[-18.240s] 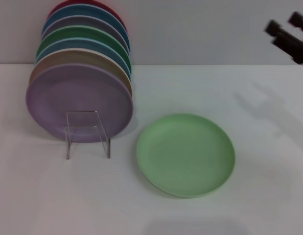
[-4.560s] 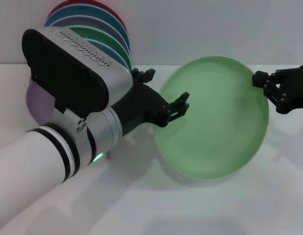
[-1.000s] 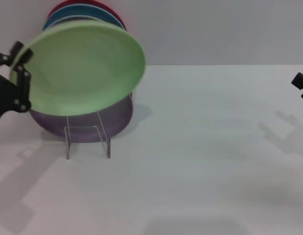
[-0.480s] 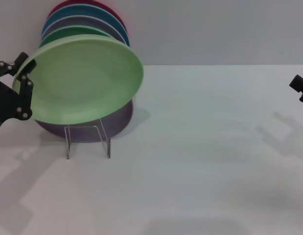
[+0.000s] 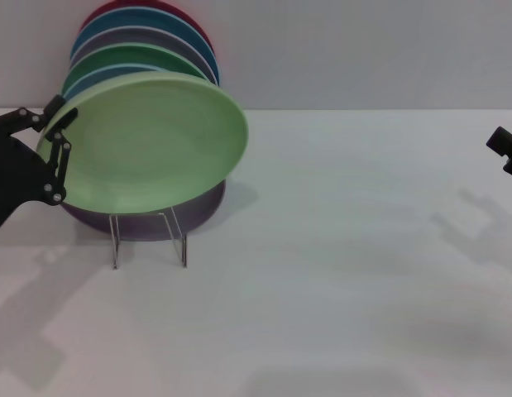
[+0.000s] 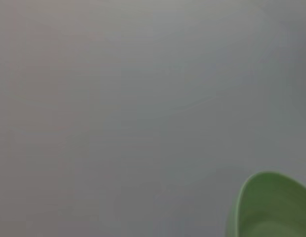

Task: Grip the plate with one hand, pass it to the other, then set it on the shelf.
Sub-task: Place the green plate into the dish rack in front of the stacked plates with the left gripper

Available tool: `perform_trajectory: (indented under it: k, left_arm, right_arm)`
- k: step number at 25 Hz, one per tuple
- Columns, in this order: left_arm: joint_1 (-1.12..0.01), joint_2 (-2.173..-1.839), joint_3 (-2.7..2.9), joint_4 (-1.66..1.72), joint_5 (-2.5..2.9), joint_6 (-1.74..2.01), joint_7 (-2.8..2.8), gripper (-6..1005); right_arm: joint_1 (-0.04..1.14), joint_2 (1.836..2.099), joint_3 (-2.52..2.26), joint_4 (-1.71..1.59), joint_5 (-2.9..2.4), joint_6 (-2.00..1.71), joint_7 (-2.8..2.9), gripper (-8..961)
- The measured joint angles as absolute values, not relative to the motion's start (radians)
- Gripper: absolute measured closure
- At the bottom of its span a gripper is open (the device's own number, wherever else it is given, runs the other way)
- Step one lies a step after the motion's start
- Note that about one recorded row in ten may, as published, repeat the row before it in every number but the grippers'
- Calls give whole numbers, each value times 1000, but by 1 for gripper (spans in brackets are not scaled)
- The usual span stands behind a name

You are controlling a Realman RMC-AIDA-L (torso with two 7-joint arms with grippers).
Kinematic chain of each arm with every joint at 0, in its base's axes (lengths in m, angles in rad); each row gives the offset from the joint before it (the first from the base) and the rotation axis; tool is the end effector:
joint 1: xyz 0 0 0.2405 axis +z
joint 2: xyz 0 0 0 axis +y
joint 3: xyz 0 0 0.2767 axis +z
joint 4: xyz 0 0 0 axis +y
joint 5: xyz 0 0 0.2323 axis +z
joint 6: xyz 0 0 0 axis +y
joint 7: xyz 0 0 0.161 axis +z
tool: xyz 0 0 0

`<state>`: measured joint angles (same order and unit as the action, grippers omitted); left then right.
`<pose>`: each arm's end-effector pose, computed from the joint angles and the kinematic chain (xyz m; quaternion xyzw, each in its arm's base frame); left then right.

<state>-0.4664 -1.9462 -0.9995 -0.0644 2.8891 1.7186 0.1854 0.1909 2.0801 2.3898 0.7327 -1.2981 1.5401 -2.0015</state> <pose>-0.3030 0.3342 0.0133 -0.7514 0.1961 -0.3177 0.5440 0.3334 0.3125 0.0631 -0.8028 0.1840 0.4202 0.3810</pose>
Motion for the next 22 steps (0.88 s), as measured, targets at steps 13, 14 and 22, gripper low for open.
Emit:
perform_trajectory:
  k: [13,14,22]
  left_arm:
    - [-454,-1973,-1019,-63,2887,1661,234,769]
    - [-454,-1975,-1020,-63,2887,1657,239,764]
    - [-438,-1992,-1029,-63,2884,1630,279,703]
  right_arm:
    - [190,2080,2390,733,-1303,1543,-2002,205]
    - [191,2080,2390,733,-1303,1544,-2002,205]
    - [192,2079,2390,733,-1303,1544,-2002,205]
